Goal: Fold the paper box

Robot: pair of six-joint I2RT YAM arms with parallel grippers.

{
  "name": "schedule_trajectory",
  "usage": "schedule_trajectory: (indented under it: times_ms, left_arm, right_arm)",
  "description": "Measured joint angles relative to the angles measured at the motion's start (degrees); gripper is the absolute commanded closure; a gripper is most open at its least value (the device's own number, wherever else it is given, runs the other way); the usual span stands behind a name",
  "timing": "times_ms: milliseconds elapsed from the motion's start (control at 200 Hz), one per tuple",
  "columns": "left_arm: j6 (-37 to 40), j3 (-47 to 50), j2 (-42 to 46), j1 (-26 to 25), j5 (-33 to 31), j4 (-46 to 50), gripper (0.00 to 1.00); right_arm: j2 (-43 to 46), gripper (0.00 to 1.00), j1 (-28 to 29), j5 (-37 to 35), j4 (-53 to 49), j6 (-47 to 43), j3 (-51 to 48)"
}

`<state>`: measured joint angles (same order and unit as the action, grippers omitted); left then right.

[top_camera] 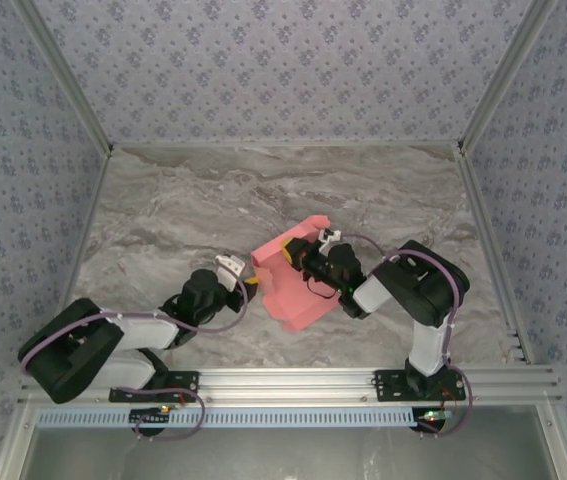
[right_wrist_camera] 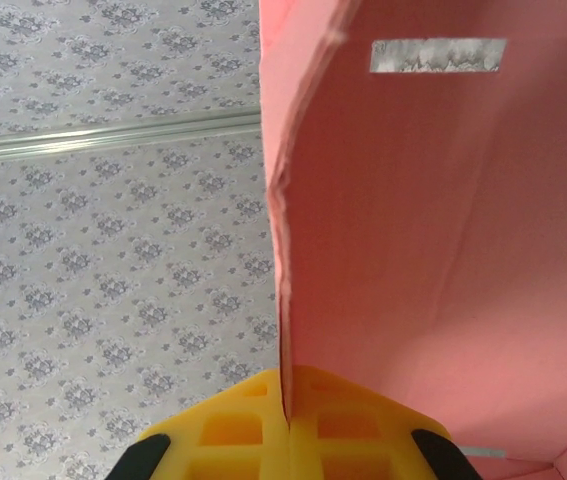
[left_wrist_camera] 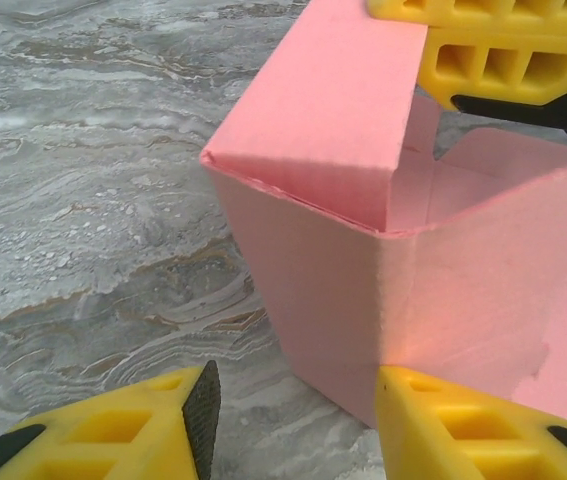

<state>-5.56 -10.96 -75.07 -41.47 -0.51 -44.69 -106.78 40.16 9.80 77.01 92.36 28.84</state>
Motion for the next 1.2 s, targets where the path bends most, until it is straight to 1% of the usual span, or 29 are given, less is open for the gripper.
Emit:
schedule_trajectory:
  times_ms: [165,430,660,814,904,1009,1064,1134,1199]
  left_arm:
    - [0.1,-1.6,-2.6,-0.8,0.5,-1.7,0.48]
    - [-0.3,-2.6,-4.1,-1.8,-0.6,-2.4,0.44]
    - [-1.4,-3.5,-5.2,-2.6,-5.6,-2.1,0.42]
    - [-1.9,-5.2,-7.3,-5.2,-9.8,-2.1,0.39]
    - [-2.4,-6.0,-9.1,-6.3,-12.5,-3.3,0.40]
    - [-3.0,-6.4,-11.4,-6.7,-15.3,-5.1,0.41]
    - [-3.1,-6.8,-12.3,-6.7,-16.6,-5.7,0.44]
    - [-3.0,-7.2,-13.5,-6.9,-18.4,-6.4,0.51]
    - [-2.9,-7.6,-14.5,-6.9,-20.3,-6.9,0.55]
  right_arm:
    - [-0.6,1.00,0.0,0.1,0.5,0.6,0.3]
    - [-0.7,1.00,0.0,0.1,0.8,0.8,0.3]
    - [-0.7,1.00,0.0,0.1,0.9,1.0,0.3]
    - [-0.7,1.00,0.5,-0.7,1.0,1.2,0.3]
    - [-0.7,1.00,1.2,-1.7,1.1,1.3,0.3]
    - [-0.7,1.00,2.6,-4.7,1.1,2.2,0.3]
    - [-0.7,1.00,3.5,-6.5,1.1,2.8,0.3]
    - [-0.7,1.00,4.6,-9.2,1.2,3.4,0.3]
    - [-0.7,1.00,5.5,-10.7,1.2,3.9,0.3]
